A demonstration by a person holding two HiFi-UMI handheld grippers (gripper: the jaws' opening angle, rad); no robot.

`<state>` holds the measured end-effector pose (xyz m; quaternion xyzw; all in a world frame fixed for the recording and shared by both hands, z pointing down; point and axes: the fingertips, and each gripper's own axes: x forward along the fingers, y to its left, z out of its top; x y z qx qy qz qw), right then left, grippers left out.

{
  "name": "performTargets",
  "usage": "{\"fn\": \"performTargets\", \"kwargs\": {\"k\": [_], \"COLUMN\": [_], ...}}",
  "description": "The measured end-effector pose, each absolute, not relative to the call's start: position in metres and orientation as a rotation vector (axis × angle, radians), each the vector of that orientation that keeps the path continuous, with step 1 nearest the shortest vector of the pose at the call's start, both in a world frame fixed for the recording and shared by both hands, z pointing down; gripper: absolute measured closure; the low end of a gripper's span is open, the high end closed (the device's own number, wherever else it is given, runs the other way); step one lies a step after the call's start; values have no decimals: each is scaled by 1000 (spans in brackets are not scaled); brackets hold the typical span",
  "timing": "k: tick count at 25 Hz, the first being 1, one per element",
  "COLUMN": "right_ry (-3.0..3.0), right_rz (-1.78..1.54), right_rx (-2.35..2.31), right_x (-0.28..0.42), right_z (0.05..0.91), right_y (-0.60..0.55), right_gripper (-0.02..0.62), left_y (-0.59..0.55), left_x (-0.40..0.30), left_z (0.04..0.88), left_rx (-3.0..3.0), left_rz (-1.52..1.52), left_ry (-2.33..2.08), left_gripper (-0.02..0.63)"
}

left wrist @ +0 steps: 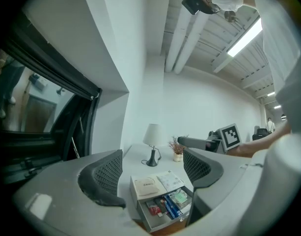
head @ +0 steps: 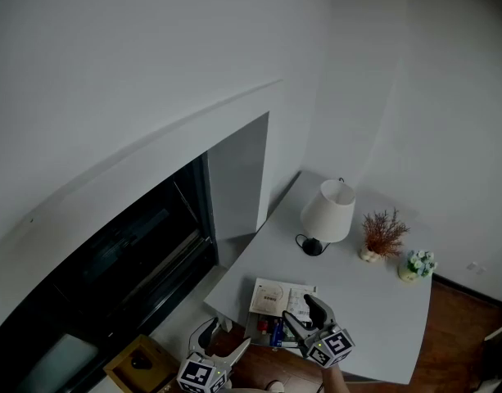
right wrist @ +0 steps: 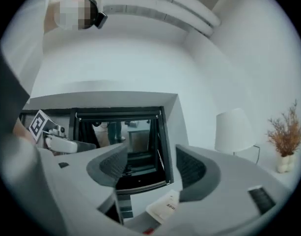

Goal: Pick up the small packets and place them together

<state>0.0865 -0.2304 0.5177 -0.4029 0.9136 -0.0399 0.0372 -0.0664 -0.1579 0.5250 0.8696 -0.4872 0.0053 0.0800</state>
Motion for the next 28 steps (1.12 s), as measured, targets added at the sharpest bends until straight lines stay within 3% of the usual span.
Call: {"fn": "performTargets", "kwargs": {"k": [1, 2, 4, 5, 8, 18, 28], "right_ry": [2792, 2786, 2807, 2828, 2882, 2887, 2944], "right_rz": [-99, -71, 23, 72, 102, 5, -68], "right_rx": [-1262, -1283, -1296, -1299, -1390, -1526, -1388], "right_x": [91, 96, 102, 105, 115, 132, 104], "right_z": [513, 509, 506, 507, 522, 538, 543], "right_y": [-222, -214, -196, -188, -178, -173, -165], "right_gripper": [234, 219, 230, 283, 302, 304, 304], "left_y": [-160, -162, -166, -168, -169, -169, -161], "left_x": [-62, -58, -49, -45, -37, -23, -38], "left_z": [524, 523, 521, 520, 519, 518, 520], "left_rx": [2613, 2627, 2656, 2669, 2690, 2725, 2699], "left_rz": [18, 22, 34, 37, 39, 49, 64], "left_ry": [-1441, -1425, -1396, -1383, -1348, -1285, -1325], "left_gripper": [232, 232, 232, 232, 232, 232, 232]}}
